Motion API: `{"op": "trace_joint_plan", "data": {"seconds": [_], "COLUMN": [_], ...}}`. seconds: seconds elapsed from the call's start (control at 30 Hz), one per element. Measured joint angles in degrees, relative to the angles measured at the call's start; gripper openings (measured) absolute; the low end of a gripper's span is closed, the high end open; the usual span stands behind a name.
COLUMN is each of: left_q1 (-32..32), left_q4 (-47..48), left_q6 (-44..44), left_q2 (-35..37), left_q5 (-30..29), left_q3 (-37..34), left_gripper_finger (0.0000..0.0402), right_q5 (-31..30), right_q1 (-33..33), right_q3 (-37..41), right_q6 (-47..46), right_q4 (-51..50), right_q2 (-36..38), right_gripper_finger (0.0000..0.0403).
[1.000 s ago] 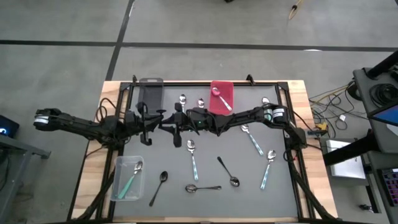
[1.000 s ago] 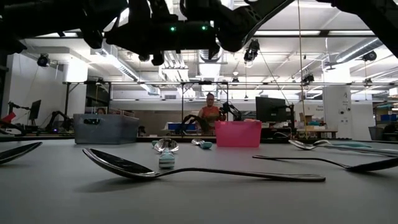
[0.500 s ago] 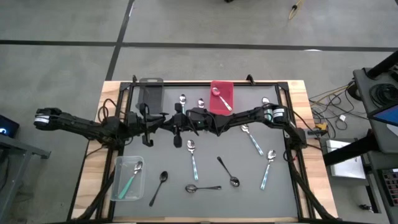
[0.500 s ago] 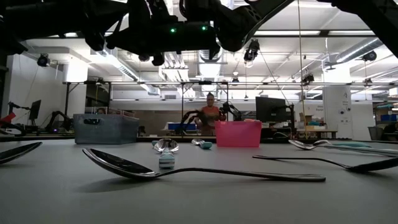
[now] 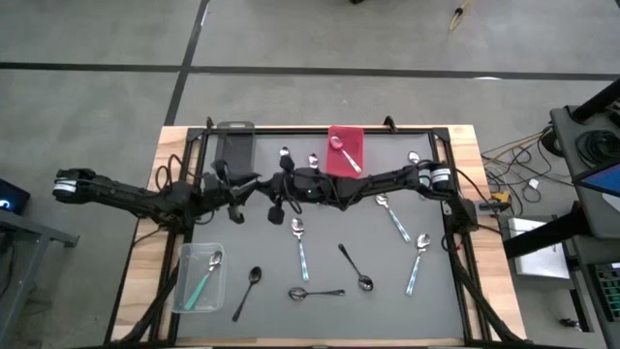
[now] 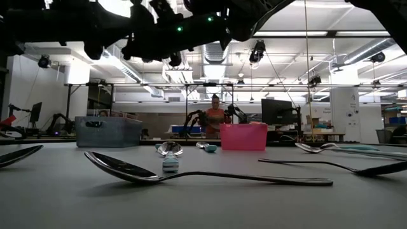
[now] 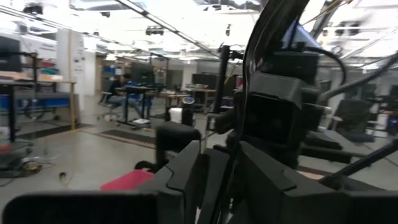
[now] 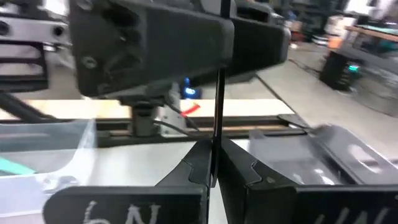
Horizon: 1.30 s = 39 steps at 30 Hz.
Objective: Sort silverware by color (type)
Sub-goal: Put the black spoon into the black bin
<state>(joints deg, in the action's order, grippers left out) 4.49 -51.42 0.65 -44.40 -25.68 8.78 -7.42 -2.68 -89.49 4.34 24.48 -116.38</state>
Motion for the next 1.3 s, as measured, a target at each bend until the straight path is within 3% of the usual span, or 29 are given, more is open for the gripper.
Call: {"op": "trace_joint_plan", "data": {"seconds": [0.27, 0.37, 0.7, 1.07, 1.3], "left_q1": [0.0, 0.0, 0.0, -0.3, -0.4], "left_q4": [-0.2, -0.5, -0.4, -5.4, -7.6], "left_q6": [2.4, 4.0, 6.6, 5.5, 6.2], "left_q2": [-0.6, -2.0, -9.0, -13.6, -15.3], "left_q5": [-2.5, -2.7, -10.9, -10.9, -11.1], "left_q3": [0.3, 1.8, 6.6, 6.6, 6.6], "left_gripper_finger": [0.0109, 0.011, 0.011, 0.0107, 0.0077], "right_q5": [-19.9, -23.4, -24.2, -24.2, -24.2], "right_q1": [1.1, 1.2, 1.3, 1.3, 1.3], "right_q3": [0.0, 0.0, 0.0, 0.0, 0.0], "right_q6": [-1.3, -1.8, -1.8, -2.0, -2.1], "right_q4": [-5.6, -7.3, -8.1, -8.1, -8.0], "right_q2": [0.0, 0.0, 0.0, 0.0, 0.0], "right_gripper_finger": [0.0008, 0.0008, 0.0008, 0.0008, 0.0008]}}
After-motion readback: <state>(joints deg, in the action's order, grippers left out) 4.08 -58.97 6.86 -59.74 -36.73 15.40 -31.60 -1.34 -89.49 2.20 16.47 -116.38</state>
